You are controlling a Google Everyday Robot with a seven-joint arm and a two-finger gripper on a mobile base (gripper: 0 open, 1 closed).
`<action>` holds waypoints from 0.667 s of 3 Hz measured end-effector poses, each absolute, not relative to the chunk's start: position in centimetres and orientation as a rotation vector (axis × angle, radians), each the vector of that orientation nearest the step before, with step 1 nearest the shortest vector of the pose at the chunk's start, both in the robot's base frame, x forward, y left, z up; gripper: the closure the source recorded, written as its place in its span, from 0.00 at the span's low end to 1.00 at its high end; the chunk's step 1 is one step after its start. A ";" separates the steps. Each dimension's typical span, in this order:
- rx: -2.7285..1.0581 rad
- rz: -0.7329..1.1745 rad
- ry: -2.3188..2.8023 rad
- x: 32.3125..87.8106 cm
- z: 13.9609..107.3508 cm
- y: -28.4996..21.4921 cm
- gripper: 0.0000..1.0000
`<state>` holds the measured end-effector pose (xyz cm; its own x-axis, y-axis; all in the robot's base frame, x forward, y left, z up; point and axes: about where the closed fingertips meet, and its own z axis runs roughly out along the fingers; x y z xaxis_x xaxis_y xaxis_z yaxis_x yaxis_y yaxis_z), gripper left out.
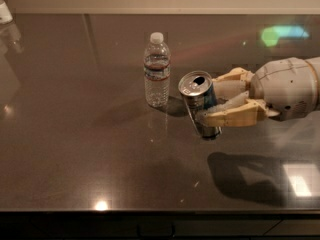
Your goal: Place redbull can upright
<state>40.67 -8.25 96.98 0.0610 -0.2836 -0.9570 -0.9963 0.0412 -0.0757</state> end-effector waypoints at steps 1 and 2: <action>-1.342 0.994 1.397 41.4 95.9 -9.2 1.00; -1.290 1.023 1.406 42.2 94.7 -10.0 1.00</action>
Offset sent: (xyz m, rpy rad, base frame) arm 0.0273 -0.0338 -0.0407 0.1252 0.0990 -0.0901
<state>42.21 -9.98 94.74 -0.0061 -0.2115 -0.9774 -0.9951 0.0981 -0.0150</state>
